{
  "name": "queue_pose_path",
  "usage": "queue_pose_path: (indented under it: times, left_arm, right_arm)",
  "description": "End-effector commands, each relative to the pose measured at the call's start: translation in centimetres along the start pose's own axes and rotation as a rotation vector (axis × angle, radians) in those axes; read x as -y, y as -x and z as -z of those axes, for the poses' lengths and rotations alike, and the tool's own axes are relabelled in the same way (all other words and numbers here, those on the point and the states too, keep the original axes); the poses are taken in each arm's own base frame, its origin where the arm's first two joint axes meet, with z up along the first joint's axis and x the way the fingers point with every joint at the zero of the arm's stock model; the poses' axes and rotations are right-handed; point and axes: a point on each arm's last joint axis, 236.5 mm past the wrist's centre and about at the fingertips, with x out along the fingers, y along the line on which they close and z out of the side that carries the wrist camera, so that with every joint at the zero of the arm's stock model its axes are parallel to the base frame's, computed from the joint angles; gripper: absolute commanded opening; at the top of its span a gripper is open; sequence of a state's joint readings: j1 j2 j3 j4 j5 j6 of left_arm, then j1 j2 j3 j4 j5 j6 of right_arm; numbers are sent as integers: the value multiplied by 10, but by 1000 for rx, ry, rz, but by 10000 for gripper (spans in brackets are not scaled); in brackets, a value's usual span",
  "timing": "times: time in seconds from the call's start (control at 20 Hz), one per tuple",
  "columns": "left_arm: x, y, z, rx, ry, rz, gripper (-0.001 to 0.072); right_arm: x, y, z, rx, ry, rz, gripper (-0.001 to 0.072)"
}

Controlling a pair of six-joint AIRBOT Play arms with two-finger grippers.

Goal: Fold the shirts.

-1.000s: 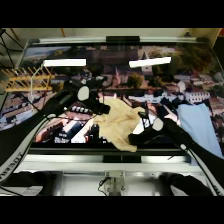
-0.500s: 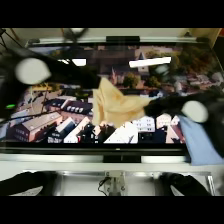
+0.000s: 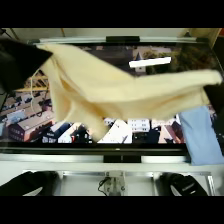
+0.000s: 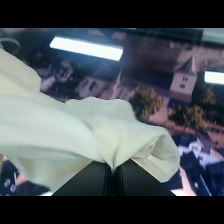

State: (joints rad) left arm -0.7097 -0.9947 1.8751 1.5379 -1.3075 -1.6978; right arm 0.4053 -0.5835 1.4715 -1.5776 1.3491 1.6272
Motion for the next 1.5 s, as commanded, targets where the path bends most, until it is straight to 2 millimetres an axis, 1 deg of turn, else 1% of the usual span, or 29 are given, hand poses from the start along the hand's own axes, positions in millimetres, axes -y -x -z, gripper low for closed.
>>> queue_pose_path:
  times: [0.0, 0.05, 0.15, 0.2, 0.25, 0.3, 0.35, 0.45, 0.5, 0.55, 0.6, 0.65, 0.7, 0.75, 0.8, 0.85, 0.9, 0.95, 1.0, 1.05, 1.1, 1.15, 1.2, 1.25, 1.3, 1.35, 1.4, 1.45]
  left_arm:
    - [-13, -30, 56, -191, -7, -49, 35]
    - [-20, -52, 83, -272, -9, -69, 35]
    - [-38, -99, 148, -446, -21, -122, 36]
    - [-49, -124, 181, -516, -26, -146, 36]
    - [-58, -150, 210, -564, -20, -159, 36]
    - [-67, -172, 232, -595, 1, -176, 36]
    - [-79, -195, 250, -616, 45, -201, 36]
    - [-102, -229, 274, -654, 130, -251, 36]
    - [-111, -240, 283, -675, 173, -267, 37]
    - [-117, -249, 290, -696, 217, -270, 44]
    - [-120, -255, 295, -718, 265, -263, 137]
    - [-124, -255, 296, -740, 305, -261, 313]
    - [-131, -249, 296, -763, 321, -274, 428]
    - [-140, -238, 293, -798, 308, -281, 450]
    - [-149, -222, 291, -847, 274, -275, 450]
    - [-160, -202, 288, -900, 251, -272, 459]
    - [-170, -183, 285, -939, 259, -280, 459]
    - [-180, -162, 283, -967, 282, -294, 461]
    - [-188, -143, 284, -986, 306, -308, 504]
    - [-197, -127, 288, -997, 346, -331, 621]
    - [-203, -114, 300, -1011, 395, -357, 677]
    - [-203, -105, 316, -1033, 436, -364, 676]
    - [-198, -100, 337, -1055, 490, -358, 668]
    - [-190, -100, 358, -1075, 537, -347, 667]
    - [-182, -102, 382, -1091, 575, -335, 667]
    - [-174, -106, 402, -1097, 610, -316, 667]
    - [-168, -114, 417, -1084, 648, -296, 667]
    - [-165, -125, 427, -1046, 681, -286, 667]
  right_arm:
    - [7, -12, 89, -393, -9, 34, 53]
    - [7, -29, 111, -484, -8, 33, 53]
    - [7, -73, 154, -607, -9, 32, 54]
    - [8, -101, 174, -640, -8, 35, 54]
    - [9, -128, 192, -654, -6, 39, 53]
    - [10, -157, 209, -665, -15, 43, 53]
    - [11, -182, 225, -682, -42, 53, 53]
    - [11, -220, 250, -734, -91, 74, 54]
    - [11, -236, 263, -767, -113, 81, 53]
    - [8, -246, 277, -805, -128, 77, 53]
    - [6, -251, 288, -840, -139, 73, 53]
    - [5, -254, 296, -869, -144, 72, 54]
    - [5, -255, 301, -885, -143, 74, 54]
    - [9, -256, 302, -886, -129, 86, 66]
    - [14, -255, 301, -880, -107, 101, 79]
    - [21, -253, 299, -877, -81, 119, 80]
    - [26, -249, 296, -876, -61, 138, 197]
    - [33, -242, 292, -875, -38, 159, 620]
    - [39, -234, 288, -875, -17, 179, 683]
    - [46, -222, 284, -881, 3, 204, 683]
    - [51, -210, 279, -884, 17, 225, 683]
    - [54, -197, 274, -883, 22, 237, 683]
    - [53, -186, 268, -876, 13, 236, 683]
    - [47, -176, 265, -870, -7, 216, 683]
    - [33, -167, 263, -871, -36, 163, 682]
    - [15, -160, 263, -880, -79, 96, 682]
    - [-7, -155, 264, -895, -130, 16, 682]
    - [-31, -153, 264, -910, -184, -74, 682]
